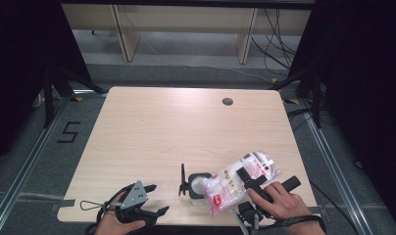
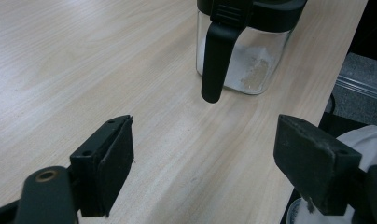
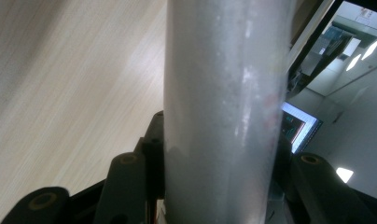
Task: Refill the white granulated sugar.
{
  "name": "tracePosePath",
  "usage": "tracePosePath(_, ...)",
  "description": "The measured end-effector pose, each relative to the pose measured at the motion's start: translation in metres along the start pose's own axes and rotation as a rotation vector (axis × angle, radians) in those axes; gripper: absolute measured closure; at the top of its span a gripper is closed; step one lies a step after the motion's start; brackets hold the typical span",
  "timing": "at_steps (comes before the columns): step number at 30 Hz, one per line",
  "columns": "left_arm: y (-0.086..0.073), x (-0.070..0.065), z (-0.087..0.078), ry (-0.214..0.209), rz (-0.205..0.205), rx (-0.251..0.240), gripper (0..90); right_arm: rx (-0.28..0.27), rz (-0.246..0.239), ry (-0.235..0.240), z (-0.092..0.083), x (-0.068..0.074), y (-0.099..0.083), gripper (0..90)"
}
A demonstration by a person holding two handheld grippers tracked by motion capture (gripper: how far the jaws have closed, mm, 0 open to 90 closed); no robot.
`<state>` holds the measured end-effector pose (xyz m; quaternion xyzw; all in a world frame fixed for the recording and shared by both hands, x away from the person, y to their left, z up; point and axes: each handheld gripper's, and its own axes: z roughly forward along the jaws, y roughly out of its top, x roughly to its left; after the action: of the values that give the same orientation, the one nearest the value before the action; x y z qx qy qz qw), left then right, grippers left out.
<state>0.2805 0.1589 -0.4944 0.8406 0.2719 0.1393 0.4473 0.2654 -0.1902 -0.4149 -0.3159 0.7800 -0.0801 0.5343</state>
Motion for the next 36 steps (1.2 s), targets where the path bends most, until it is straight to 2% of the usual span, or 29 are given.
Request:
tracePosePath(2,-0.0002,-0.0014,0.0007,-0.01,-0.02,-0.014,19.7,0.0,-0.002,0.0,0.0001,0.0001,-0.0003,57.3)
tracePosePath(3,0.0,-0.0001,0.0,-0.002,-0.002,-0.001,19.7,0.0,-0.002,0.0,0.0001,0.0002,-0.0004,57.4)
tracePosePath(4,-0.0001,-0.0001,0.0002,0.0,-0.002,0.0,19.7,0.0,-0.002,0.0,0.0002,0.0002,-0.0004,57.5)
tracePosePath(6,-0.0005,-0.0023,0.0016,-0.011,-0.032,-0.021,19.8,0.001,-0.003,-0.001,0.0002,0.0003,-0.0004,57.6)
tracePosePath(9,-0.0006,-0.0012,0.0018,-0.01,-0.02,-0.018,19.8,0.004,-0.009,-0.01,-0.0004,0.0002,-0.0001,57.9)
tracePosePath(12,-0.0007,-0.0008,0.0019,-0.014,-0.025,-0.018,19.7,0.007,-0.001,-0.025,-0.0015,-0.001,0.0,58.3)
tracePosePath(13,-0.0007,-0.0005,0.0016,-0.014,-0.023,-0.015,19.7,-0.018,-0.038,-0.011,0.0001,-0.0019,0.0003,58.4)
tracePosePath(16,-0.0008,-0.0015,0.0022,-0.016,-0.037,-0.024,19.8,-0.018,-0.034,-0.012,-0.0004,-0.0012,0.0003,58.8)
tracePosePath(17,-0.0003,-0.0005,0.0012,-0.013,-0.016,-0.019,19.7,-0.018,-0.037,-0.017,-0.0006,-0.0019,0.0005,58.9)
tracePosePath(18,-0.0006,-0.0011,0.0014,-0.012,-0.025,-0.022,19.7,-0.018,-0.036,-0.014,-0.0007,-0.0019,0.0004,59.0)
tracePosePath(20,-0.0005,-0.0009,0.0012,-0.014,-0.022,-0.019,19.7,-0.016,-0.034,-0.041,-0.0011,-0.0033,0.0006,59.3)
tracePosePath(21,-0.0005,-0.0008,0.0013,-0.013,-0.022,-0.02,19.7,-0.02,-0.041,-0.013,-0.0012,-0.0022,0.0005,59.5)
tracePosePath(22,-0.0004,-0.0004,0.0011,-0.013,-0.014,-0.018,19.7,-0.019,-0.041,-0.008,-0.0014,-0.0014,0.0005,59.6)
tracePosePath(23,-0.0006,-0.0003,0.0011,-0.01,-0.018,-0.014,19.7,0.001,-0.01,-0.012,-0.0031,0.0001,0.0004,59.8)
tracePosePath(24,-0.0002,0.0006,0.0008,-0.013,-0.003,-0.013,19.7,0.001,-0.012,-0.012,-0.0033,-0.0002,0.0004,59.9)
tracePosePath(25,-0.0003,-0.0001,0.0011,-0.014,-0.012,-0.017,19.7,0.001,-0.013,-0.012,-0.0033,-0.0003,0.0005,60.0)
tracePosePath(26,-0.0004,-0.0003,0.0013,-0.012,-0.012,-0.02,19.8,0.004,0.017,-0.024,-0.0041,0.0,0.0014,60.1)
tracePosePath(28,-0.0004,-0.0003,0.0015,-0.013,-0.01,-0.021,19.7,0.005,0.032,-0.026,-0.004,0.0014,0.002,60.2)
tracePosePath(29,-0.0004,-0.0006,0.0014,-0.012,-0.014,-0.02,19.7,-0.005,0.028,-0.061,-0.0042,-0.0005,0.0026,60.3)
tracePosePath(30,-0.0003,-0.0004,0.0015,-0.014,-0.01,-0.021,19.7,-0.001,0.036,-0.034,-0.0031,0.0012,0.0025,60.4)
tracePosePath(35,-0.0006,-0.0002,0.0009,-0.01,-0.017,-0.016,19.7,-0.003,0.05,-0.023,-0.0024,0.0018,0.0022,61.2)
tracePosePath(36,-0.0005,0.0,0.0007,-0.012,-0.016,-0.012,19.7,-0.011,0.066,0.004,-0.002,0.0014,0.0022,61.4)
